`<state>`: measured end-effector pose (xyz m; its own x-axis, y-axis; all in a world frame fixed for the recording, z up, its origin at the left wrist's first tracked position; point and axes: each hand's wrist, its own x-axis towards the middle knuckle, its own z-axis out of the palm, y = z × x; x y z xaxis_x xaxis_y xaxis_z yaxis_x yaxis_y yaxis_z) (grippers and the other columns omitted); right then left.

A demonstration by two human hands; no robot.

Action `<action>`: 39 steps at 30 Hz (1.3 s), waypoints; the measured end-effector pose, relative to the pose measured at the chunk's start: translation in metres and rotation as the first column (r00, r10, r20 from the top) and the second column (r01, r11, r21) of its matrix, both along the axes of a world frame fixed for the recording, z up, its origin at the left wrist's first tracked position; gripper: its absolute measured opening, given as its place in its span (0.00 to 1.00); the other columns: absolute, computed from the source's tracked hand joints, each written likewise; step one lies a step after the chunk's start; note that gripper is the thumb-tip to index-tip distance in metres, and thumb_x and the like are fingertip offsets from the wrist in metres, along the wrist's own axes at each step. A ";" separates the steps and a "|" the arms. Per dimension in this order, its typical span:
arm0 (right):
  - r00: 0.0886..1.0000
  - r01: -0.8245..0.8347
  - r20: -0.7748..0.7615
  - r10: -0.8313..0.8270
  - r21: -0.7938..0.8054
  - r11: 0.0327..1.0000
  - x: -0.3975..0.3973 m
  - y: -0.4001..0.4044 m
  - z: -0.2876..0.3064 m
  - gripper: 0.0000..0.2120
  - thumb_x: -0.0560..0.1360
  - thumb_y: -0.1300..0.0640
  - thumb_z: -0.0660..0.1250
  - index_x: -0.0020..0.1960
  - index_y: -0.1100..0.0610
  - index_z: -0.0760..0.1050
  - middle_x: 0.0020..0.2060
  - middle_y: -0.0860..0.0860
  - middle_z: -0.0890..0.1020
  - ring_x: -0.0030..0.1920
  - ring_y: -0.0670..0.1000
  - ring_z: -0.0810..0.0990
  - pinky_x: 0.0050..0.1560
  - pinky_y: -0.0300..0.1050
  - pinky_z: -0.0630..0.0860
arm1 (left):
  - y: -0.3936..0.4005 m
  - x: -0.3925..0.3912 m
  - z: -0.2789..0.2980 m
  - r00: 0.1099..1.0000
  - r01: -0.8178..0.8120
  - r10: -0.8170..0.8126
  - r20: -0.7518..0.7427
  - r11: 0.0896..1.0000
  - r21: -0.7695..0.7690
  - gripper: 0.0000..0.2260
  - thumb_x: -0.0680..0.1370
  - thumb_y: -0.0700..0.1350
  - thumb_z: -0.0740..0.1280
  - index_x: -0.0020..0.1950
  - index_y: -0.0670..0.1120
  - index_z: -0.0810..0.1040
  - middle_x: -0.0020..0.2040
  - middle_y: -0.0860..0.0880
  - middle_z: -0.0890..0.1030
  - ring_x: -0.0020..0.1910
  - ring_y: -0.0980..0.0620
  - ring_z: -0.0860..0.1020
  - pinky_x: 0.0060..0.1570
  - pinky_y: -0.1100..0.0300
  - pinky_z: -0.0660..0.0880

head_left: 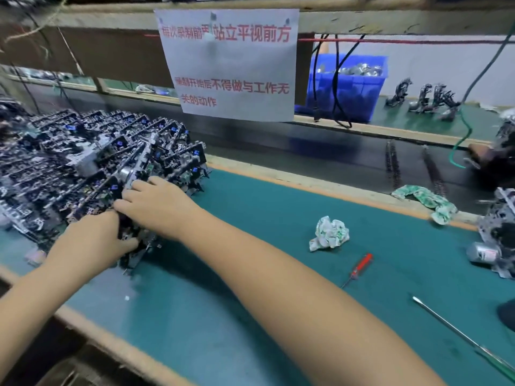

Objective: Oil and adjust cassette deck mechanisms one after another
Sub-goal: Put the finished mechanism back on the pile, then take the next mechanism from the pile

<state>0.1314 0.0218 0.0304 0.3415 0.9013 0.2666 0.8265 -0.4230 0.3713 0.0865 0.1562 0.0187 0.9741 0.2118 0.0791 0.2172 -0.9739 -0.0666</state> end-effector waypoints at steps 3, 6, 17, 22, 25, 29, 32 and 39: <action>1.000 -0.002 0.027 0.001 0.030 1.000 -0.006 -0.019 0.007 0.16 0.81 0.59 0.49 0.67 0.50 0.64 0.62 0.44 0.72 0.64 0.46 0.70 0.55 0.38 0.67 | -0.012 -0.013 0.004 0.995 0.093 -0.093 0.026 0.995 0.026 0.18 0.72 0.52 0.72 0.54 0.42 0.75 0.42 0.44 0.81 0.44 0.43 0.80 0.34 0.56 0.64; 0.993 0.076 -0.094 -0.072 0.038 0.996 -0.017 -0.051 0.020 0.13 0.81 0.62 0.51 0.63 0.55 0.65 0.58 0.48 0.75 0.58 0.49 0.76 0.44 0.42 0.67 | -0.036 -0.027 0.016 0.977 0.202 -0.199 0.076 0.979 -0.028 0.21 0.72 0.51 0.71 0.62 0.46 0.75 0.45 0.44 0.83 0.48 0.43 0.80 0.36 0.55 0.66; 0.853 0.442 -0.361 -0.378 0.112 0.890 -0.106 -0.226 0.046 0.11 0.76 0.53 0.65 0.54 0.56 0.69 0.50 0.51 0.74 0.52 0.52 0.71 0.44 0.44 0.62 | -0.175 -0.055 0.036 0.710 0.702 -0.661 0.242 0.636 -0.320 0.14 0.73 0.51 0.72 0.57 0.55 0.74 0.44 0.57 0.81 0.44 0.54 0.78 0.39 0.67 0.68; 0.732 0.649 -0.351 -0.584 0.101 0.754 -0.171 -0.296 0.026 0.14 0.68 0.57 0.74 0.48 0.56 0.70 0.42 0.50 0.74 0.44 0.52 0.72 0.38 0.47 0.70 | -0.249 -0.083 0.013 0.479 0.874 -0.821 0.312 0.480 -0.078 0.14 0.73 0.48 0.71 0.57 0.52 0.76 0.48 0.56 0.81 0.42 0.50 0.81 0.34 0.55 0.75; 0.759 0.650 -0.140 -0.635 0.218 0.728 -0.206 -0.315 -0.008 0.14 0.66 0.64 0.72 0.43 0.57 0.66 0.34 0.51 0.73 0.33 0.53 0.71 0.30 0.46 0.70 | -0.278 -0.100 -0.019 0.200 0.928 -0.852 0.485 0.323 0.185 0.07 0.71 0.38 0.71 0.47 0.46 0.81 0.39 0.52 0.82 0.33 0.51 0.79 0.22 0.59 0.72; 0.765 0.617 -0.058 -0.642 0.354 0.703 -0.240 -0.331 -0.056 0.05 0.73 0.64 0.59 0.41 0.55 0.67 0.33 0.50 0.72 0.35 0.51 0.66 0.35 0.42 0.64 | -0.287 -0.101 -0.062 -0.102 0.930 -0.880 0.464 0.082 0.359 0.10 0.78 0.45 0.64 0.57 0.44 0.72 0.53 0.49 0.83 0.52 0.49 0.79 0.49 0.57 0.75; 0.754 0.640 -0.143 -0.641 0.376 0.670 -0.253 -0.339 -0.073 0.03 0.71 0.58 0.66 0.40 0.57 0.75 0.34 0.50 0.75 0.37 0.51 0.69 0.37 0.42 0.67 | -0.281 -0.095 -0.072 -0.134 0.953 -0.905 0.403 -0.006 0.303 0.19 0.77 0.59 0.63 0.61 0.47 0.75 0.64 0.47 0.78 0.64 0.49 0.71 0.64 0.53 0.67; 0.730 0.623 -0.326 -0.600 0.679 0.388 -0.257 -0.340 -0.072 0.12 0.75 0.54 0.63 0.39 0.59 0.78 0.37 0.50 0.78 0.41 0.48 0.72 0.43 0.42 0.70 | -0.278 -0.101 -0.072 0.309 0.865 -0.865 0.395 0.084 -0.494 0.39 0.68 0.66 0.70 0.73 0.58 0.56 0.75 0.59 0.58 0.72 0.59 0.61 0.70 0.63 0.58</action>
<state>-0.1252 -0.3181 -0.0419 0.7357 -0.0414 0.6761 0.2358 -0.9200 -0.3129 -0.0140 -0.1223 -0.0529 0.5154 -0.7861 0.3411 -0.8019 -0.3022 0.5153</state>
